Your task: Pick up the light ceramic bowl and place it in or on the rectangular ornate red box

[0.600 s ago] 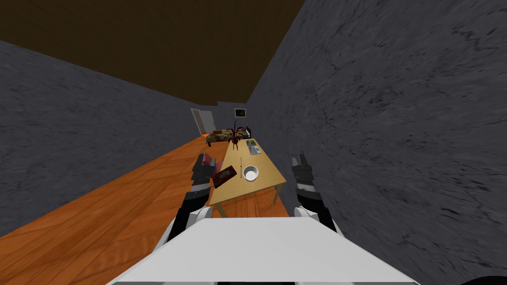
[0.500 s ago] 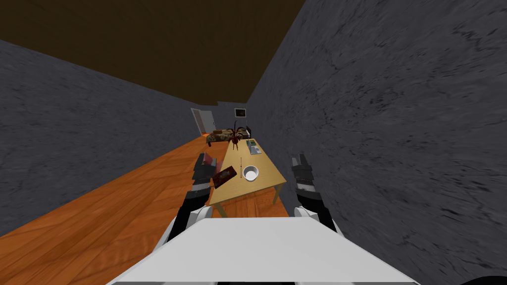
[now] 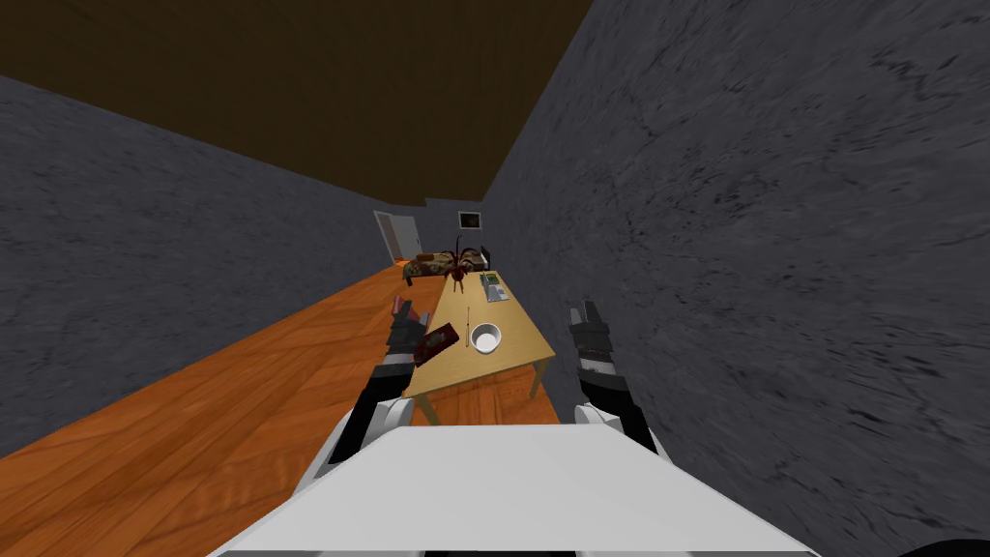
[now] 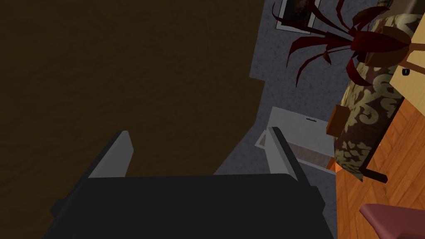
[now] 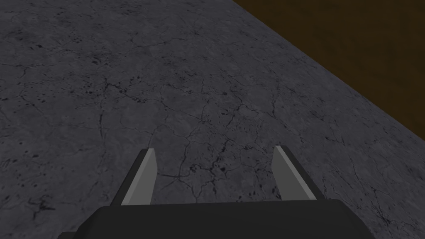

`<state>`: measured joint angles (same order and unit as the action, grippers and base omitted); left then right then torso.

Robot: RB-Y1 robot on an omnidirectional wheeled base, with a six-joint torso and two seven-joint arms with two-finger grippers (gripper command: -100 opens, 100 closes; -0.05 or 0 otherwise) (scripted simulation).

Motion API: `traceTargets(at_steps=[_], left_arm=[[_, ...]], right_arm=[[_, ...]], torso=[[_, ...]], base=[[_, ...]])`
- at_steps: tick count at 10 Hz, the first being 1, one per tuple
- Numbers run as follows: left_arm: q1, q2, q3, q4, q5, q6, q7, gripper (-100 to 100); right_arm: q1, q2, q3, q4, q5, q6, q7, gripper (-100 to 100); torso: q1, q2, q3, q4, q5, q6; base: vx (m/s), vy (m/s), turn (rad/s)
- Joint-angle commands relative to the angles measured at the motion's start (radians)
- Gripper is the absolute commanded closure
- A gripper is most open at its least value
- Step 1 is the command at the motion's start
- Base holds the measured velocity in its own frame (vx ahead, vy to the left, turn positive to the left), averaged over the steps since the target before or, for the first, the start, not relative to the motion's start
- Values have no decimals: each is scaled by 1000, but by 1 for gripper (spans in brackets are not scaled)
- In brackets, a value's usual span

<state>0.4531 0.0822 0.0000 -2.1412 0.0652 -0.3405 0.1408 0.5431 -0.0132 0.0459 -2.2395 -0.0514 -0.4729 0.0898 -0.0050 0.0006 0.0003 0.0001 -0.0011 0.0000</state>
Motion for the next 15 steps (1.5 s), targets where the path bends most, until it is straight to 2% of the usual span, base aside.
traceTargets(at_steps=[1,2,3,4,5,7,8,11,12,15], left_arm=[[-21,4,1,5,1,36,-7,-100],[-40,16,3,20,6,68,-12,-100],[-40,16,3,20,6,74,-12,-100],[-60,27,5,38,10,113,-18,-100],[-60,27,5,38,10,115,-18,-100],[-105,48,12,78,18,181,-31,-100],[-105,48,12,78,18,204,-31,-100],[-155,65,19,127,23,287,-44,-100],[-155,65,19,127,23,303,-44,-100],[-208,78,29,182,26,386,-58,-100]], right_arm=[[0,0,0,0,0,0,0,0],[0,0,0,0,0,0,0,0],[0,0,0,0,0,0,0,0],[0,0,0,0,0,0,0,0],[0,0,0,0,0,0,0,0],[0,0,0,0,0,0,0,0],[0,0,0,0,0,0,0,0],[0,0,0,0,0,0,0,0],[0,0,0,0,0,0,0,0],[0,0,0,0,0,0,0,0]], torso=[[0,0,0,0,0,0],[2,0,0,0,0,0],[2,0,0,0,0,0],[3,0,0,0,1,0],[3,0,0,0,1,0],[3,0,0,0,1,0],[2,0,0,0,0,0],[3,-1,0,0,0,0],[2,-1,0,0,0,0],[3,0,0,0,0,0]], base=[[-10,-48,10],[-10,-36,0],[-6,-25,0],[-6,-32,-1],[-5,-30,2],[-10,-50,-7],[-10,-52,-4],[-4,-42,-12],[-6,-34,-8],[-8,-37,-17]])
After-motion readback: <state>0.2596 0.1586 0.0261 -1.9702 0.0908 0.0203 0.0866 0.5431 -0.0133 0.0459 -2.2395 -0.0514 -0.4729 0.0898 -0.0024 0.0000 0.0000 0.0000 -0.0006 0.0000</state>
